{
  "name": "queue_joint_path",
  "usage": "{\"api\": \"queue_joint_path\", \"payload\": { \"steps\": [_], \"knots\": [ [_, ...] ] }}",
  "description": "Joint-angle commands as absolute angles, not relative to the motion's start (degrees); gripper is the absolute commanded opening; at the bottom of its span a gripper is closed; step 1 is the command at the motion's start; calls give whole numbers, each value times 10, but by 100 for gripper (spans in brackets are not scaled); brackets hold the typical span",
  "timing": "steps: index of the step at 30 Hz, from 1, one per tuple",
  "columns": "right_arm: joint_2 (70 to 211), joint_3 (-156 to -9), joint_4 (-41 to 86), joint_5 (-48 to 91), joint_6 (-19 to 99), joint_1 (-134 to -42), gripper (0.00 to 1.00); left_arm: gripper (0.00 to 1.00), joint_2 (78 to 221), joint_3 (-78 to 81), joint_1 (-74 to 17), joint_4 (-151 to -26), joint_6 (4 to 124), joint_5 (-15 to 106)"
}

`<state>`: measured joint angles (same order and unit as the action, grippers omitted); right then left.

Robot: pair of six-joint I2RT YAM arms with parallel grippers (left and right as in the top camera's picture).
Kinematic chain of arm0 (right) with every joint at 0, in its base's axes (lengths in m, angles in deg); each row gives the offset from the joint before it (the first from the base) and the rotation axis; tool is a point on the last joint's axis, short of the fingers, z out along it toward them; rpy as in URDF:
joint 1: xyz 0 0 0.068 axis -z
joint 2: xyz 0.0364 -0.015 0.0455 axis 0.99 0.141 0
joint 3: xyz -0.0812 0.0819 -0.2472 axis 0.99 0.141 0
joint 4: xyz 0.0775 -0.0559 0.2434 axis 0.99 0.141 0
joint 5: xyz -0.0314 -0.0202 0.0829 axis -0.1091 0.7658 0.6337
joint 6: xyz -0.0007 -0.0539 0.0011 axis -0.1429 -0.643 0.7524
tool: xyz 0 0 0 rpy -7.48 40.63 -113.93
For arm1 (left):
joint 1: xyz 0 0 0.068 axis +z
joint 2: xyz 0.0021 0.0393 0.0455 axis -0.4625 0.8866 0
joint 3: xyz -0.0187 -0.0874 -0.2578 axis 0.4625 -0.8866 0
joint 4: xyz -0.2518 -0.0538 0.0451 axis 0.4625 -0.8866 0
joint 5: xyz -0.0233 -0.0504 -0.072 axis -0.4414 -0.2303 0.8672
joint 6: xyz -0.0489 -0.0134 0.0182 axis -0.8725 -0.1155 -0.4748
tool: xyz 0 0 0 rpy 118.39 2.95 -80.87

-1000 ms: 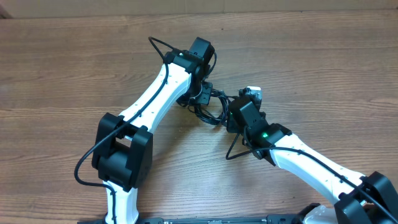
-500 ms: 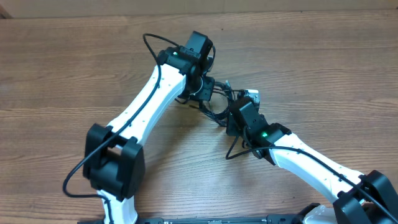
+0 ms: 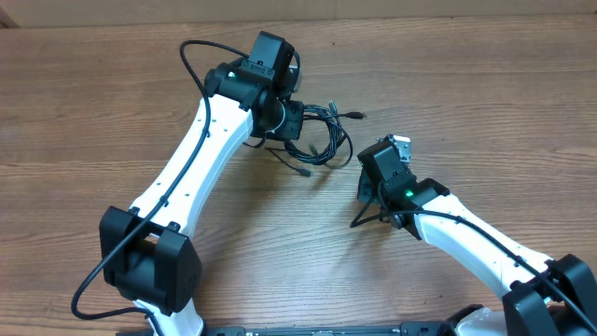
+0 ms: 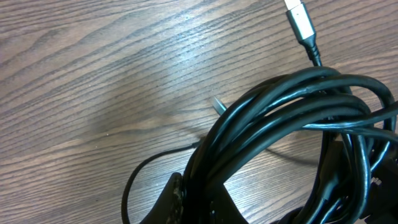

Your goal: Untangle cables

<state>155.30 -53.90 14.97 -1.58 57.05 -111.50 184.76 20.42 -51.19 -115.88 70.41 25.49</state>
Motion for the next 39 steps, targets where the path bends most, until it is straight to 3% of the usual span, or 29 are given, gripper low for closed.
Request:
{"api": "queue_joint_path", "payload": {
  "steps": [1, 4, 8, 16, 21, 32, 39],
  "knots": [
    [1554, -549, 148, 5, 576, -1114, 31, 4, 1833, 219, -516, -1159, 718, 261],
    [1547, -555, 149, 43, 576, -1114, 34, 4, 1833, 219, -516, -1158, 710, 261],
    [1521, -563, 152, 120, 576, -1114, 53, 4, 1833, 218, -516, -1159, 644, 261],
    [1426, -568, 164, 291, 584, -1114, 76, 4, 1833, 217, -516, -1170, 511, 261],
    [1415, -568, 152, 299, 710, -1114, 77, 4, 1833, 217, -516, -1172, 490, 282],
    [1435, -568, 76, 222, 803, -1114, 75, 4, 1833, 217, -516, -1213, 508, 311],
    [1438, -568, 51, 223, 851, -1114, 61, 4, 1833, 217, -516, -1222, 508, 359]
  ]
}}
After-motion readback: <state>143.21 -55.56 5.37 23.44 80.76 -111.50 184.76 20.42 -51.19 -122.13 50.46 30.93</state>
